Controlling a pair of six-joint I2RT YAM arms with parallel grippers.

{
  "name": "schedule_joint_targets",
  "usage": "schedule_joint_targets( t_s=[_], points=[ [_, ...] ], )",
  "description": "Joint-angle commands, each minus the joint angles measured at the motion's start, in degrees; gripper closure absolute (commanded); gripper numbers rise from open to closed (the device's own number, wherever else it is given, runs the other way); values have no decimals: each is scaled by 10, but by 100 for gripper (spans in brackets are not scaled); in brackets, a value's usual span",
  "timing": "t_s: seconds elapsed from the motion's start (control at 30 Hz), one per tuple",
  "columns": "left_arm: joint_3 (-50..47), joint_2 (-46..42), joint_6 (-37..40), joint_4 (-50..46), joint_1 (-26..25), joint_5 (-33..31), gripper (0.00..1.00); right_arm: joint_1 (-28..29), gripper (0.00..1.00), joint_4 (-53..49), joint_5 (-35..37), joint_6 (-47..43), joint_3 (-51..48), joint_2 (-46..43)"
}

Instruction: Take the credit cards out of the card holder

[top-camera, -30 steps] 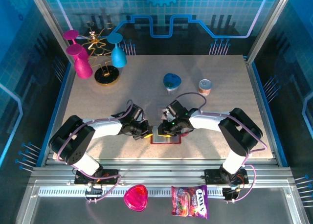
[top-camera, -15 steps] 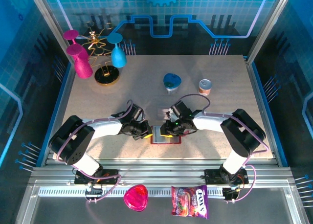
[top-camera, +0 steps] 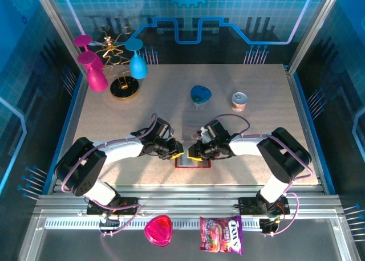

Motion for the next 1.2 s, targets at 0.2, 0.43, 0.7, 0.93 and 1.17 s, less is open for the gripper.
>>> schedule_joint_targets(
  t_s=[0.2,0.43,0.7,0.93,1.17],
  points=[
    [16,31,-7,9,-5,8,68,-13,71,47,-20,28,-27,8],
    [13,44,-12,23,-5,15,68,-16,71,56,-27,32,-30,10],
    [10,51,-17,38,-6,22,76,-16,71,60,-30,36,-34,10],
    [10,51,-19,43,-5,25,81,-17,71,60,-30,36,-35,7],
    [8,46,-19,44,-6,25,83,-17,71,60,-30,39,-35,-2]
  ],
)
